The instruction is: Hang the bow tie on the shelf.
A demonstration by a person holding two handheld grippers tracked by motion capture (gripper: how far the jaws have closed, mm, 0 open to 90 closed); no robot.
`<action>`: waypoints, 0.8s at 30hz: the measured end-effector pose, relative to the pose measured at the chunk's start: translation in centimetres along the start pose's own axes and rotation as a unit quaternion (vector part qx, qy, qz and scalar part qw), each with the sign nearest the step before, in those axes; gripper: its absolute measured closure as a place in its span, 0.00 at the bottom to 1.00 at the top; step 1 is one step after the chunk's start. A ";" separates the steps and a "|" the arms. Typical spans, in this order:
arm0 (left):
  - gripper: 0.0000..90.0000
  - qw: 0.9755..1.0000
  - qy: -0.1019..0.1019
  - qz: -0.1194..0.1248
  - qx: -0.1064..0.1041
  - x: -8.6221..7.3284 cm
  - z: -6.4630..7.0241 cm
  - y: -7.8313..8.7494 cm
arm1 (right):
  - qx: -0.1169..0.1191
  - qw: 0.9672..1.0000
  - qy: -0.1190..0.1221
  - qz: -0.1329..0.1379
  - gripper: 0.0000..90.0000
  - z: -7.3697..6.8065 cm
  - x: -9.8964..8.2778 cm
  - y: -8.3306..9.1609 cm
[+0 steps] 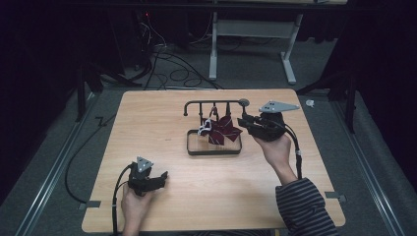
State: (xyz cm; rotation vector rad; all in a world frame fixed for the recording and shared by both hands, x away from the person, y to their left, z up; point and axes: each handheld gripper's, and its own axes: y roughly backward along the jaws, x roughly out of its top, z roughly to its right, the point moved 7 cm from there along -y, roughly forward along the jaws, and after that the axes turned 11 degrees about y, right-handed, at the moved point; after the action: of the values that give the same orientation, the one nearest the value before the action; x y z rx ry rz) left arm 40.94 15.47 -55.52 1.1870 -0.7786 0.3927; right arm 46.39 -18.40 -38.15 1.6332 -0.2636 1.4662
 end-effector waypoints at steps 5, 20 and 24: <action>0.25 1.000 0.000 0.000 0.000 0.0 0.0 0.0 | -0.011 1.000 -0.002 -0.001 0.80 0.5 -0.9 0.9; 0.25 1.000 0.000 0.000 0.000 0.0 0.0 0.0 | -0.026 0.999 -0.030 0.009 0.78 1.9 -3.1 3.2; 0.25 1.000 0.000 0.000 0.000 0.0 0.0 0.0 | -0.029 0.999 -0.035 0.009 0.78 2.1 -3.8 3.6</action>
State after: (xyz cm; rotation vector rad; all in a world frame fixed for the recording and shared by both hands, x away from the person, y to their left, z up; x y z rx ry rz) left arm 40.94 15.47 -55.52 1.1872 -0.7787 0.3926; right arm 44.34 -23.48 -39.59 1.6423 -0.3570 1.4026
